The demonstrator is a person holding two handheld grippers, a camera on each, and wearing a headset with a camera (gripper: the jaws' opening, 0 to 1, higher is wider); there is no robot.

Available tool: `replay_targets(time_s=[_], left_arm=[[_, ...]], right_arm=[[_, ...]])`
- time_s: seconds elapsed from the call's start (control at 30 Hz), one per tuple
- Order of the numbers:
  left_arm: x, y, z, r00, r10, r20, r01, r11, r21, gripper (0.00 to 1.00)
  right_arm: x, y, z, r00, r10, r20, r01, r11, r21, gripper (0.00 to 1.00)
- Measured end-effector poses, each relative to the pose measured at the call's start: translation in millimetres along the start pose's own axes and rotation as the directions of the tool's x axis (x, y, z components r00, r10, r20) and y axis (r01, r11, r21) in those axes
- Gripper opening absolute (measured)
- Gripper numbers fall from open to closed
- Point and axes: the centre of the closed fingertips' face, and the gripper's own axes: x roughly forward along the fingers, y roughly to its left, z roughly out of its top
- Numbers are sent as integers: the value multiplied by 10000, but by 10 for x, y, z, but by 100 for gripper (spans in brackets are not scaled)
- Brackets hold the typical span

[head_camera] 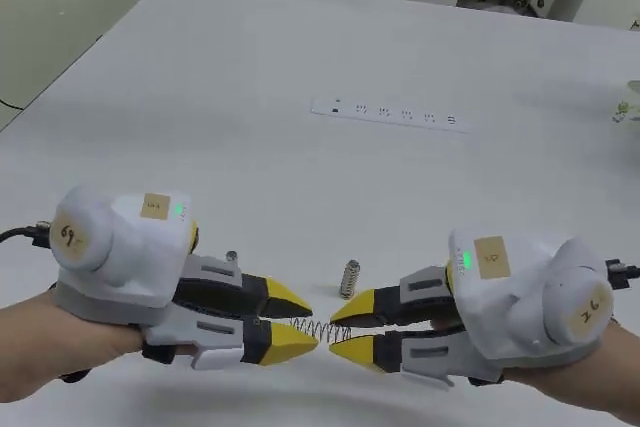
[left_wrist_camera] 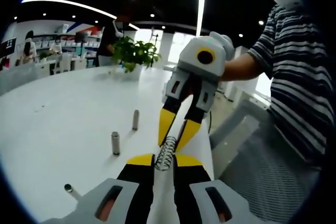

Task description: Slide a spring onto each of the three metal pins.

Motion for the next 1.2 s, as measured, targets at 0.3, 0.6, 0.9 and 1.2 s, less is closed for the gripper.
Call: replay_targets(time_s=[0.3, 0.6, 0.9, 1.2], left_arm=[[-6, -39, 1, 9996, -274, -26, 274, 9993, 255, 2], [-8, -62, 28, 9978, -658, -79, 661, 9970, 399, 2], [-10, -82, 26, 9963, -847, -139, 851, 9959, 322, 2], [14, -137, 28, 9941, -1055, -247, 1062, 9938, 328, 2]], right_arm=[[-12, 10, -5, 10000, 51, 22, -51, 9999, 160, 7], [-20, 38, -3, 9997, 147, 179, -159, 9974, 700, 8], [-64, 52, -105, 9999, 125, 34, -128, 9936, 1126, 10], [-55, 77, -66, 9994, 155, 294, -194, 9903, 1373, 9]])
